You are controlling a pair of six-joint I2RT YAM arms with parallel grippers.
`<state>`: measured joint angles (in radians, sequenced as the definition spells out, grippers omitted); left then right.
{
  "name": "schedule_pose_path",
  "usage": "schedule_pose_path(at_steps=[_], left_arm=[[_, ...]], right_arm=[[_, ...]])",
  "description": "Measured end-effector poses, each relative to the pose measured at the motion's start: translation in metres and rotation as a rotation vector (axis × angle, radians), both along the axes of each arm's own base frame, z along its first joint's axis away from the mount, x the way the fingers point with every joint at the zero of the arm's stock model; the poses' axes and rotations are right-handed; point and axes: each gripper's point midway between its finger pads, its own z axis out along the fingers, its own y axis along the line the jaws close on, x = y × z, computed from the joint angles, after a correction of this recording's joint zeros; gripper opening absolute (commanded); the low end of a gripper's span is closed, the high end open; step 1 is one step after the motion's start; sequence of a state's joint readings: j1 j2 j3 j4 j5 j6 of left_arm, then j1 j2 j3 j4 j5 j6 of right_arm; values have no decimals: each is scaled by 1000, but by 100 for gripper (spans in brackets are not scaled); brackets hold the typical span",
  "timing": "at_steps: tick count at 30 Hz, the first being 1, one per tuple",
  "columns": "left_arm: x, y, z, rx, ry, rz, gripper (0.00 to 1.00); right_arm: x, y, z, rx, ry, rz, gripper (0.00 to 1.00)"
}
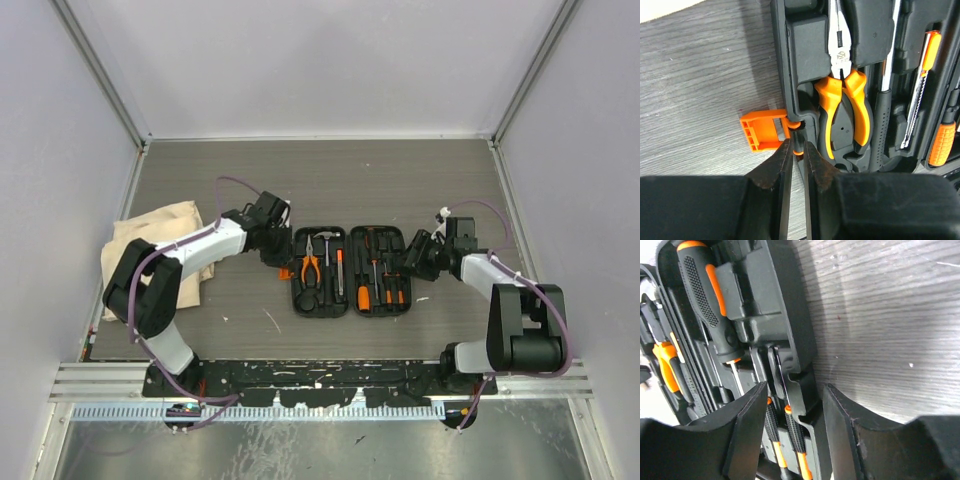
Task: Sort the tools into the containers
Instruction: Close the storage box at the center of the board.
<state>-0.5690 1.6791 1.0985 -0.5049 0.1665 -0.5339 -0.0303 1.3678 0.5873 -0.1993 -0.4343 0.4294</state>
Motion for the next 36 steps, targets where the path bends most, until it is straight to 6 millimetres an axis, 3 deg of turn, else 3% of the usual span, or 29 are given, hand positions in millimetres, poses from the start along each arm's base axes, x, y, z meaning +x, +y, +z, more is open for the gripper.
schedule_pose_path(at_steps=[13, 23, 28, 36], left_arm=[[-4, -4, -9, -27, 37, -15, 14], [-3, -4, -9, -33, 43, -12, 13], [-3, -3, -9, -33, 43, -11, 13], [-2, 3, -10, -17, 50, 6, 13]], right_arm=[[3, 4, -1, 90, -45, 5, 33], [6, 9, 41, 100, -142, 43, 32], [10, 16, 55, 42, -143, 95, 37], [29, 49, 97, -131, -231, 201, 38]])
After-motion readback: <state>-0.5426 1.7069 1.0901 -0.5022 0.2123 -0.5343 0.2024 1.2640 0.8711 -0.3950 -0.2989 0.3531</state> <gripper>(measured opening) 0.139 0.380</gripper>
